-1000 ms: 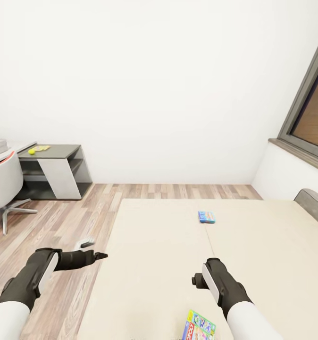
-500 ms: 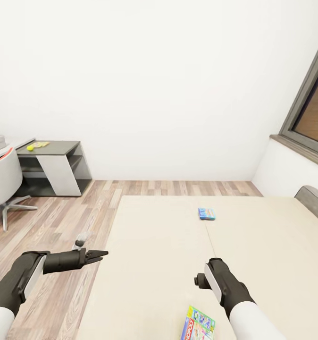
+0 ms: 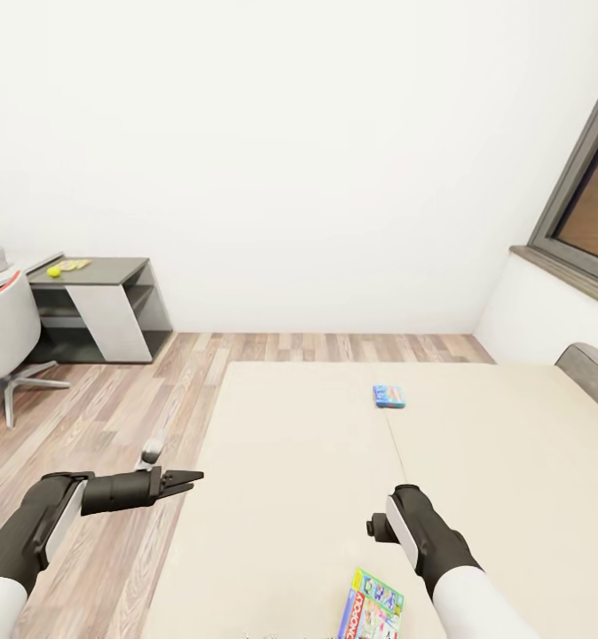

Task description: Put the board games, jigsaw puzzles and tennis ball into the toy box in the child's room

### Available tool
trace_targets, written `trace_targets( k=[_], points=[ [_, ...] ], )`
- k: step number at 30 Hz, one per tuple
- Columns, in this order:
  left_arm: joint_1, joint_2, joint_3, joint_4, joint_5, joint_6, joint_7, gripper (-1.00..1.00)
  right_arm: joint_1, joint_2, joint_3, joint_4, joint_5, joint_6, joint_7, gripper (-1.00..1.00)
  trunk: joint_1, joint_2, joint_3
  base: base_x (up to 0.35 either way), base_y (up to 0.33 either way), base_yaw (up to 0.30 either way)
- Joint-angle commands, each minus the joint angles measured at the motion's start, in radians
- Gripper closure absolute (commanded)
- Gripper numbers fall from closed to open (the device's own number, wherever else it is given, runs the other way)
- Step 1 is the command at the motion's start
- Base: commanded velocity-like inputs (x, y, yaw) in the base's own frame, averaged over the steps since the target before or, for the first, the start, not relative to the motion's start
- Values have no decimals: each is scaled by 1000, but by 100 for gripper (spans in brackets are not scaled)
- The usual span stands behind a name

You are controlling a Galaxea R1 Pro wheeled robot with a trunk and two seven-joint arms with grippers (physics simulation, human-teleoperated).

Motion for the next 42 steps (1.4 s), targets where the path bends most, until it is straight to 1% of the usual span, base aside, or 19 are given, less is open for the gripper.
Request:
trace_targets(
  k=[1, 23, 25, 26, 30, 36, 42],
  points=[
    [-1, 0, 0, 0, 3, 9, -1, -100, -1, 1, -4, -1, -5, 3, -5, -100, 0, -2, -4, 0, 0, 0],
    [-1, -2, -2, 0, 2, 9, -1, -100, -1, 0, -7, -3, -5, 9, -5, -100, 0, -2, -40, 0, 0, 0],
    [-1, -2, -2, 0, 2, 9, -2, -100, -1, -3, -13, -4, -5, 12, -4, -100, 0, -2, -43, 0, 0, 0],
    [-1, -2, -2, 0, 2, 9, -3, -100, -1, -11, -20, -4, -6, 14, -4, -100, 0, -2, -45, 0, 0, 0],
    [-1, -1, 0, 0, 3, 10, -3, -100, -1, -24, -34, -4, -4, 18, -8, -100, 0, -2, -51, 0, 0, 0],
    [-1, -2, 1, 0, 3, 11, -2, -100, -1, -39, -38, -4, -5, 20, -7, -100, 0, -2, -61, 0, 0, 0],
    [-1, -2, 2, 0, 3, 11, -1, -100, -1, -43, -41, -4, -5, 20, -5, -100, 0, -2, -71, 0, 0, 0]
  ],
)
